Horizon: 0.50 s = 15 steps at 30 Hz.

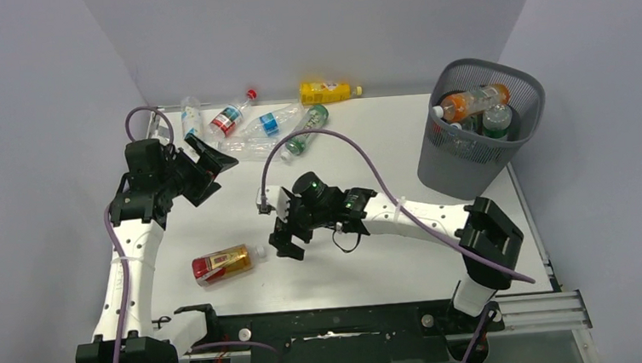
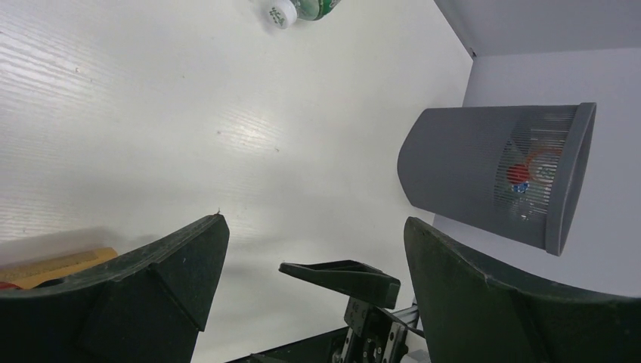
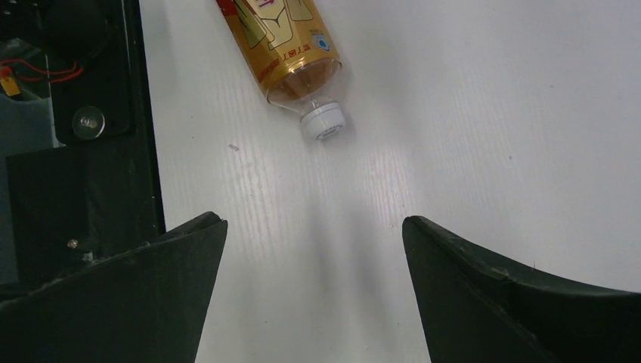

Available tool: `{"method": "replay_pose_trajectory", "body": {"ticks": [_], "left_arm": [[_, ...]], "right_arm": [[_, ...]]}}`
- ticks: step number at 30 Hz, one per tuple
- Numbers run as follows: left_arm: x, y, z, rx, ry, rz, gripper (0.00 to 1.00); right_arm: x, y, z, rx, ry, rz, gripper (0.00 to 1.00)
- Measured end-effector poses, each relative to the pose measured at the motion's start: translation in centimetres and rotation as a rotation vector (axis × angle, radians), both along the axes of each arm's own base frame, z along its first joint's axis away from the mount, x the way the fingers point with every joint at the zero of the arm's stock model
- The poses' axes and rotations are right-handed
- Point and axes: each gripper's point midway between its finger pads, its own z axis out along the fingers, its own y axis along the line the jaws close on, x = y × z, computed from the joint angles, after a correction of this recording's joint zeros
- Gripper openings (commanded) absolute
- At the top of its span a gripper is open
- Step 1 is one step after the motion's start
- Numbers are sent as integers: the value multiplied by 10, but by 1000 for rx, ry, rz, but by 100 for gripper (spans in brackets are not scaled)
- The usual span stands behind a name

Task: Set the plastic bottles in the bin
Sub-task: Pick up the plastic bottle at the center of the board.

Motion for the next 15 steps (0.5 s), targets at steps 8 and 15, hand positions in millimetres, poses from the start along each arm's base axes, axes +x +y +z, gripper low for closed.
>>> {"method": "replay_pose_trajectory", "body": {"ticks": [8,15], "left_arm": [[-1,2,-2,9,8,10,87],[1,3,-7,17,23,8,87]], "right_arm": [[5,35,-34,-62,-95,168,87],[0,53,-55,-97,-114,263,87]]}}
